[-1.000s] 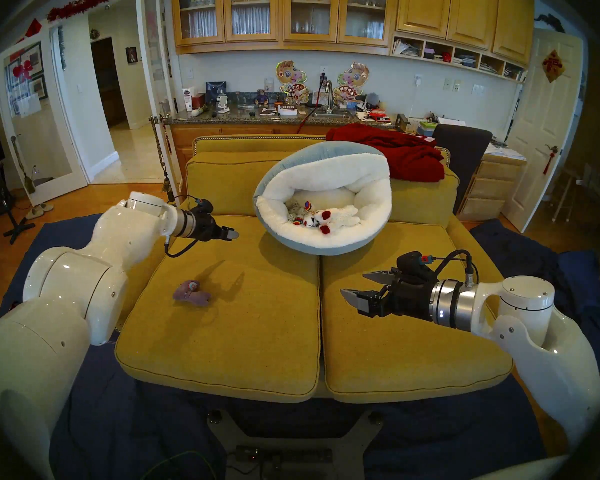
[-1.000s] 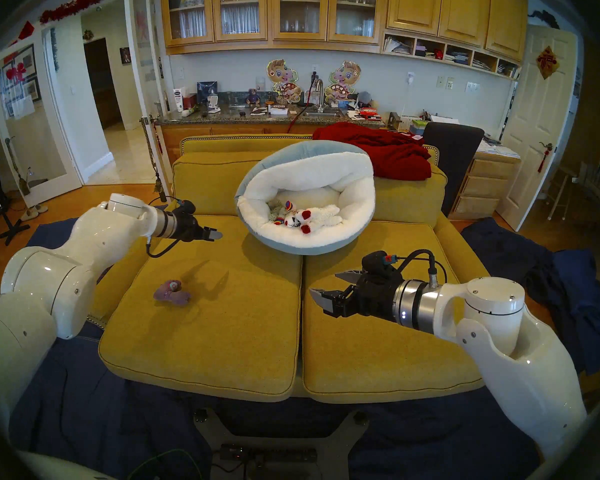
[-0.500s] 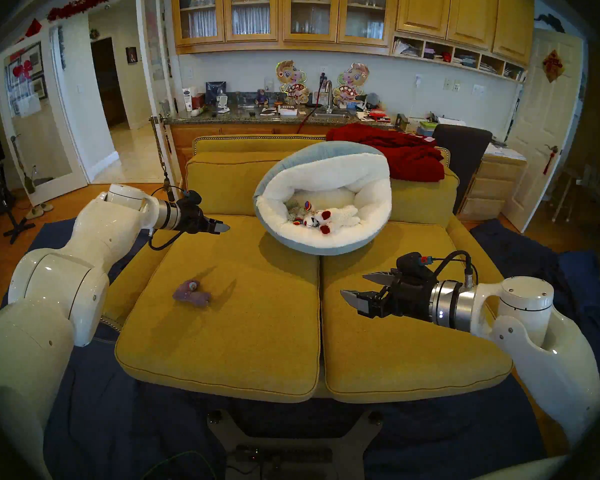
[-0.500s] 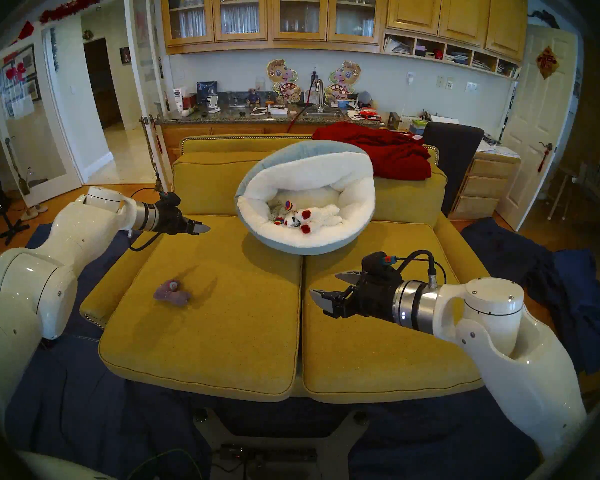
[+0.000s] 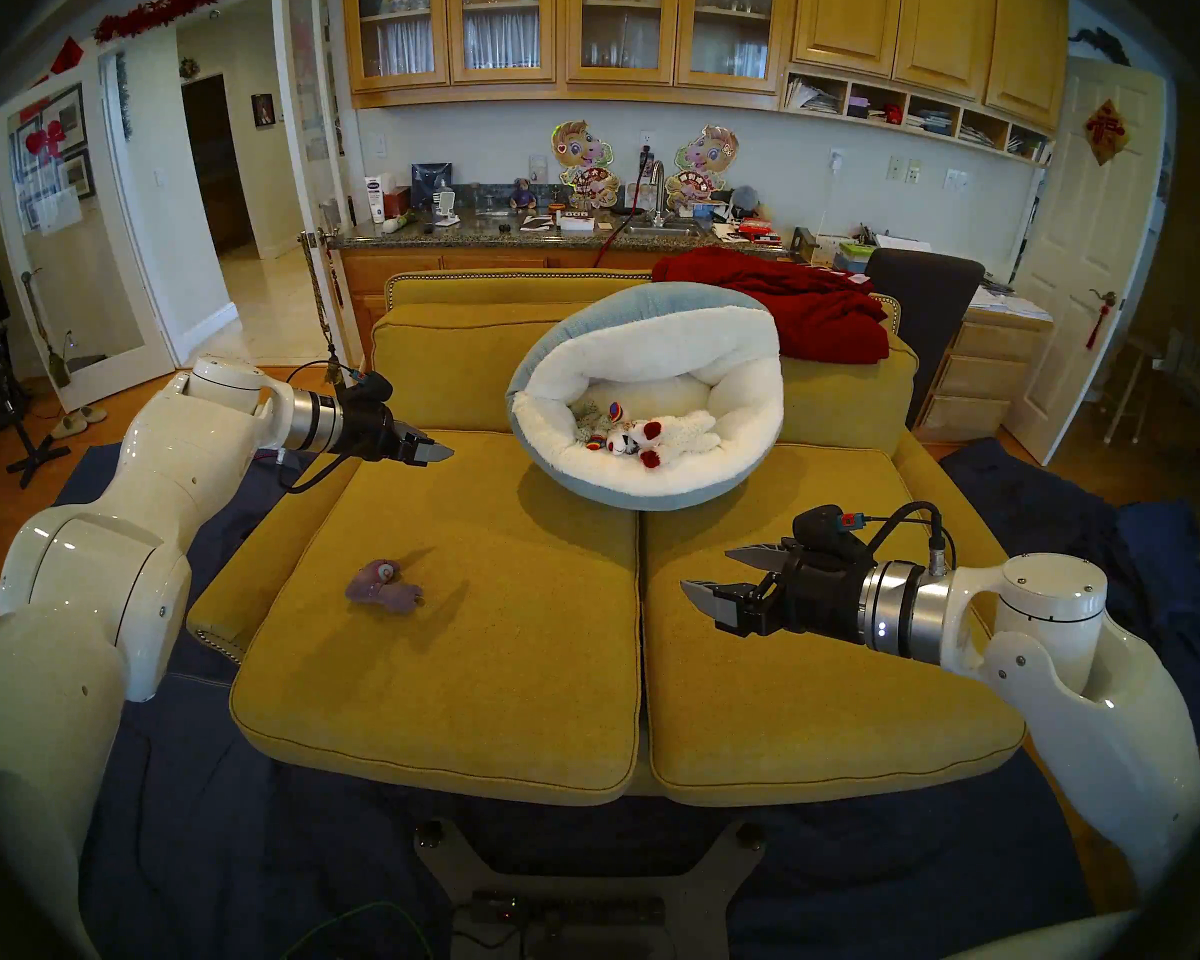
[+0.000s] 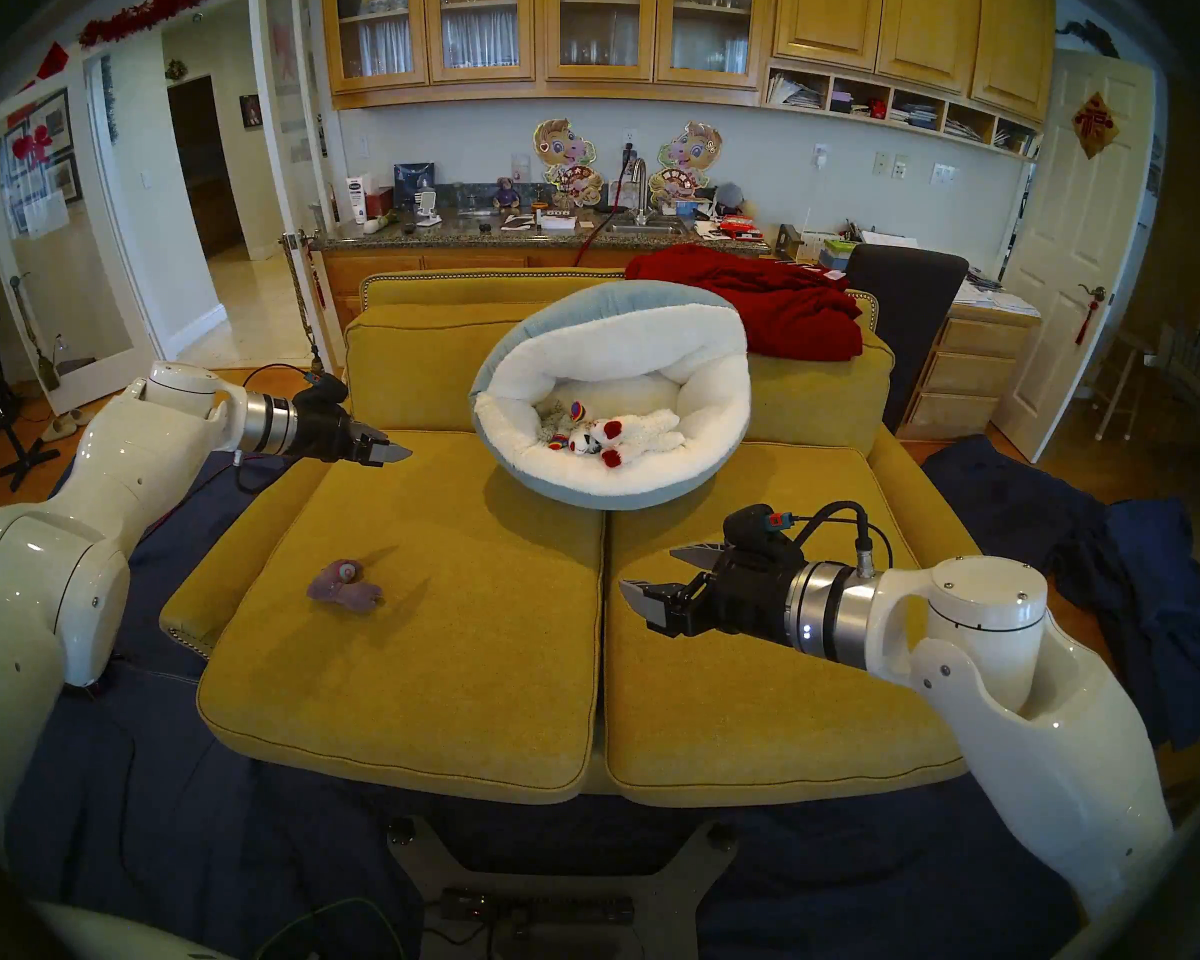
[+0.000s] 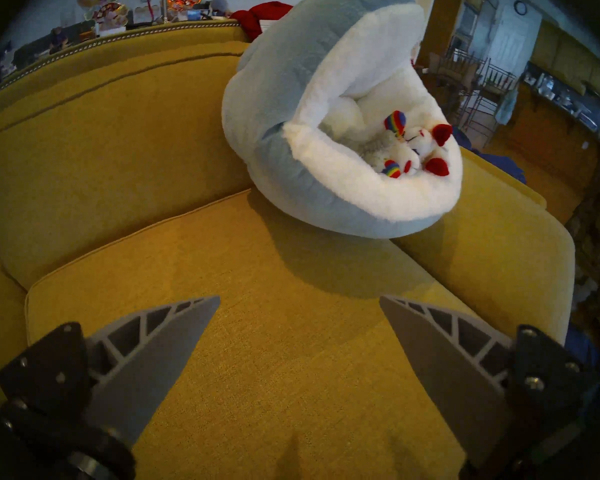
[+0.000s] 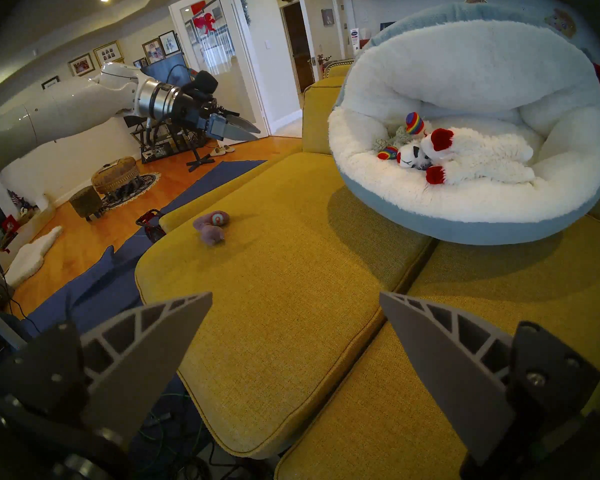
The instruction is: Put toys into dog bed
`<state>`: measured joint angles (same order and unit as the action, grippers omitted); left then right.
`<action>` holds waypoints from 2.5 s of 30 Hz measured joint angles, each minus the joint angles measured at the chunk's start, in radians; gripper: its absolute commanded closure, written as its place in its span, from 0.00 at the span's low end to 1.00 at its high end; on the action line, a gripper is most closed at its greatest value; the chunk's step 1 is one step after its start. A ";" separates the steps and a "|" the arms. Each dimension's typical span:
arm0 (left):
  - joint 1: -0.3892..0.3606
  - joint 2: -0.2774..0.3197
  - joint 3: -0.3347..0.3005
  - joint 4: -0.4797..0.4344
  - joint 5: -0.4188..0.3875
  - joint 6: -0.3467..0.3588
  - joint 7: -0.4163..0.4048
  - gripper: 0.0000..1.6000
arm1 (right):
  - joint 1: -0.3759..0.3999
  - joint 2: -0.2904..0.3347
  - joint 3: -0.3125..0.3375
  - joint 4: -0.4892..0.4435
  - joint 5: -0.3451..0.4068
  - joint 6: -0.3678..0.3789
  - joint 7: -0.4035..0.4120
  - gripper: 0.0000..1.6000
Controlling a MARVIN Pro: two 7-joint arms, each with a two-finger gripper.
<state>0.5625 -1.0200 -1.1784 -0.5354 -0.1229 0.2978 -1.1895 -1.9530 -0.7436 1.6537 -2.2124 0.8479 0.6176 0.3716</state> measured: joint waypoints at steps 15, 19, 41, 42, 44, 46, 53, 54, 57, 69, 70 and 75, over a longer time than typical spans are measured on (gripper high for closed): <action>0.061 0.071 0.004 -0.099 0.000 -0.031 -0.169 0.00 | 0.000 0.000 -0.002 0.002 0.000 0.000 0.000 0.00; 0.092 0.091 0.010 -0.119 0.001 -0.038 -0.209 0.00 | 0.000 0.000 -0.002 0.003 0.000 0.000 0.000 0.00; 0.300 0.206 0.056 -0.279 0.013 -0.112 -0.289 0.00 | 0.001 0.000 -0.003 0.002 0.000 0.000 0.000 0.00; 0.308 0.210 0.058 -0.286 0.014 -0.115 -0.289 0.00 | 0.001 0.000 -0.002 0.002 0.000 0.000 0.000 0.00; 0.329 0.221 0.063 -0.308 0.015 -0.124 -0.290 0.00 | 0.001 0.000 -0.002 0.002 0.000 0.000 0.000 0.00; 0.354 0.235 0.067 -0.339 0.015 -0.135 -0.290 0.00 | 0.002 0.000 -0.002 0.001 0.000 0.000 0.000 0.00; 0.426 0.279 0.069 -0.447 0.014 -0.166 -0.291 0.00 | 0.003 0.000 -0.001 -0.001 0.000 0.000 0.000 0.00; 0.432 0.282 0.068 -0.456 0.014 -0.169 -0.291 0.00 | 0.003 0.000 -0.001 -0.002 0.000 0.000 0.000 0.00; 0.461 0.302 0.063 -0.506 0.011 -0.179 -0.292 0.00 | 0.004 0.000 0.000 -0.003 0.000 0.000 0.000 0.00; 0.547 0.377 -0.004 -0.687 -0.020 -0.179 -0.264 0.00 | 0.005 0.001 0.003 -0.010 0.000 0.000 0.000 0.00; 0.556 0.385 -0.014 -0.705 -0.023 -0.171 -0.253 0.00 | 0.005 0.001 0.003 -0.011 0.000 0.000 0.000 0.00; 0.606 0.421 -0.066 -0.776 -0.042 -0.112 -0.184 0.00 | 0.005 0.001 0.007 -0.015 0.000 -0.001 0.000 0.00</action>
<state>1.1687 -0.5988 -1.2443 -1.3118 -0.1649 0.1861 -1.3735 -1.9480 -0.7422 1.6604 -2.2273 0.8483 0.6171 0.3716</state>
